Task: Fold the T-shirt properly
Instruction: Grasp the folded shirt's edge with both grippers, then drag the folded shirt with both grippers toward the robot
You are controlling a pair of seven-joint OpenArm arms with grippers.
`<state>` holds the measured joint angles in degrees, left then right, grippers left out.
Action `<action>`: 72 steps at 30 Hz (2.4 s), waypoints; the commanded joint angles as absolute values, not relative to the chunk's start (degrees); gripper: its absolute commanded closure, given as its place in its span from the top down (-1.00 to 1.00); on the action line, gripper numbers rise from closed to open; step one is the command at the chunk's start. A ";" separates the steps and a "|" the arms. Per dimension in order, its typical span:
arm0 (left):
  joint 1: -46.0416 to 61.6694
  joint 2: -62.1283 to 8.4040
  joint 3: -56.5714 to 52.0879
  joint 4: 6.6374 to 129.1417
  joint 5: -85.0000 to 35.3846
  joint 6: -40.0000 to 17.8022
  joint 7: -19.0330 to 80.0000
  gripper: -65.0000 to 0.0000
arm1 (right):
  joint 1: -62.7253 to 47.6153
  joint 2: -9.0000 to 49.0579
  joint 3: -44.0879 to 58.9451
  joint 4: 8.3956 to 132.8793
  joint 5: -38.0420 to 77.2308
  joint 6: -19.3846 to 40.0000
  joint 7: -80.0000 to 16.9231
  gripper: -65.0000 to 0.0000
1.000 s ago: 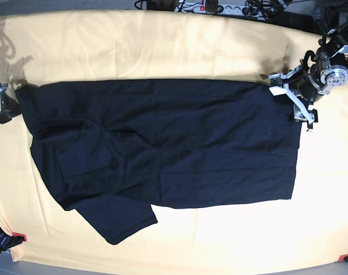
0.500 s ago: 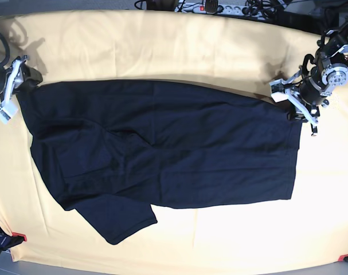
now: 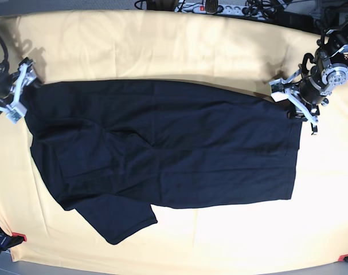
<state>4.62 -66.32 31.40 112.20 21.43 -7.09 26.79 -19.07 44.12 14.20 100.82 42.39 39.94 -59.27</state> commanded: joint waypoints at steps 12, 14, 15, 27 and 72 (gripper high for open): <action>4.12 -67.61 30.70 112.90 22.00 -6.15 26.79 -1.00 | -18.44 50.87 2.17 101.54 16.01 40.00 -43.46 0.61; 4.10 -67.61 30.70 112.90 22.00 -6.15 26.83 -1.00 | -18.44 51.16 2.17 101.51 16.03 40.00 -43.44 0.61; 4.10 -67.61 30.70 112.90 22.00 -6.15 26.83 -1.00 | -18.44 51.13 2.17 101.51 16.01 40.00 -43.44 0.61; 4.10 -67.61 30.70 112.90 22.00 -6.15 26.83 -1.00 | -18.13 51.11 2.17 101.54 11.16 35.40 -38.54 0.61; 4.47 -73.17 30.70 121.51 13.80 -21.15 27.62 -1.00 | -14.76 52.58 2.31 98.67 26.68 34.59 -62.06 -1.00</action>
<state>5.06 -71.61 31.38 120.79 13.39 -21.78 27.00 -15.33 50.81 1.48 98.10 27.64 34.79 -61.28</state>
